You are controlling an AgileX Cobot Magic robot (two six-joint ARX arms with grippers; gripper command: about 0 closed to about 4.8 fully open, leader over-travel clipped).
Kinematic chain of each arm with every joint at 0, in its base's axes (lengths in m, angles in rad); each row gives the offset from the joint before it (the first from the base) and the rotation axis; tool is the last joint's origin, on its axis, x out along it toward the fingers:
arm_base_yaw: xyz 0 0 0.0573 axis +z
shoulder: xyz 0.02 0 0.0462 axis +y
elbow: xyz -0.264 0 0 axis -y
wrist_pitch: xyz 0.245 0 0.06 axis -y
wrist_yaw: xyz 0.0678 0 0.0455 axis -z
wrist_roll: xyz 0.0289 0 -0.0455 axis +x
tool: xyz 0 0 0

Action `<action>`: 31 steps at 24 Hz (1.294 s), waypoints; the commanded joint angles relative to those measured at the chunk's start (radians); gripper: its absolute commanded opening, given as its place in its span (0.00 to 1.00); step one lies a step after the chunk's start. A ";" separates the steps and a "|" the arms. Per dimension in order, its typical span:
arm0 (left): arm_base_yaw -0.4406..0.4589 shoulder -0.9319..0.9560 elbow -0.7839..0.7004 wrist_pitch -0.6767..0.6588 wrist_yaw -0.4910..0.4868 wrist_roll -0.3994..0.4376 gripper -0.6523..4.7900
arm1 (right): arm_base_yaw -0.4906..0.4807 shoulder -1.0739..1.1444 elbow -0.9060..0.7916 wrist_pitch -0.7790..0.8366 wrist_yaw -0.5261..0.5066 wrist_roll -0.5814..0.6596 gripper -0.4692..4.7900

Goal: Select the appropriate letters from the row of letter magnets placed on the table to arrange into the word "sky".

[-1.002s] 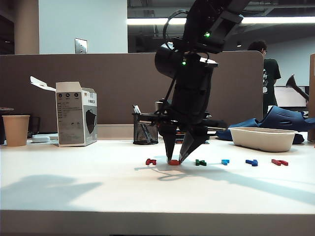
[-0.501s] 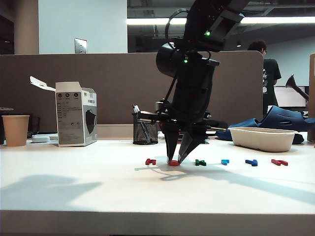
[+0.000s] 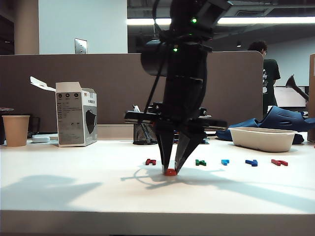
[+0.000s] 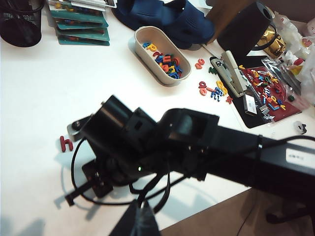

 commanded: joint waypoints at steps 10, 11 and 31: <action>0.002 -0.002 0.004 0.009 -0.003 0.001 0.11 | 0.059 0.026 -0.031 -0.180 0.034 0.039 0.22; 0.002 -0.002 0.004 0.009 -0.003 0.001 0.11 | 0.053 0.019 -0.031 -0.177 0.034 0.039 0.26; 0.002 -0.002 0.004 0.009 -0.003 0.001 0.11 | 0.002 -0.159 -0.025 -0.089 0.049 0.029 0.42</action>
